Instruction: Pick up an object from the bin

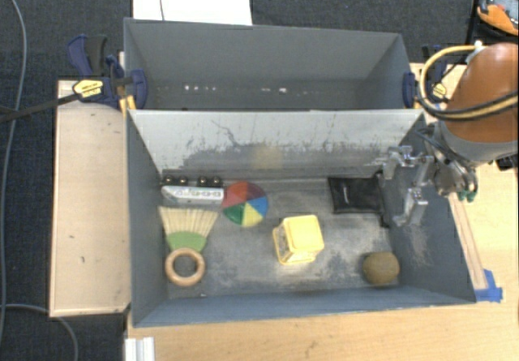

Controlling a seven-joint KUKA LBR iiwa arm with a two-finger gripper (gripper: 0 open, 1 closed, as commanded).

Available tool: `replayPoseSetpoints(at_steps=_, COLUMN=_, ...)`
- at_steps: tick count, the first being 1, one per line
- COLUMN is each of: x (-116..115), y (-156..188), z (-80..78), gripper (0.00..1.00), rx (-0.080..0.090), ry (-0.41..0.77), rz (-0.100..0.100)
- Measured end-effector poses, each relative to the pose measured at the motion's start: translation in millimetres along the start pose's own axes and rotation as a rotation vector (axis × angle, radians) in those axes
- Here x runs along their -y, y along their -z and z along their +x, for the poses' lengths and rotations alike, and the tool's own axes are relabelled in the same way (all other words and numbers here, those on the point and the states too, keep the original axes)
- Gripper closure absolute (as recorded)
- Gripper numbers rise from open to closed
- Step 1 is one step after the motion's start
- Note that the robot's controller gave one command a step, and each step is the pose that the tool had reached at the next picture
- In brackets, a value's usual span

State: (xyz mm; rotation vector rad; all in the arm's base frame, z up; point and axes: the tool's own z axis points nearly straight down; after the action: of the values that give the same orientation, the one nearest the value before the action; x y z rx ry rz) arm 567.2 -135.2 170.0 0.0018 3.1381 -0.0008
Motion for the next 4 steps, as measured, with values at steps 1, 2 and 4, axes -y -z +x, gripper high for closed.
replayPoseSetpoints(at_steps=1, x=2.1, y=-16.3, z=-5.5, gripper=0.00, rx=0.005, ry=-0.057, rz=0.000)
replayPoseSetpoints(at_steps=2, x=-4.0, y=-64.1, z=-12.9, gripper=0.00, rx=0.001, ry=-0.066, rz=0.000)
replayPoseSetpoints(at_steps=4, x=-5.6, y=-99.2, z=-18.3, gripper=1.00, rx=0.005, ry=0.015, rz=0.000)
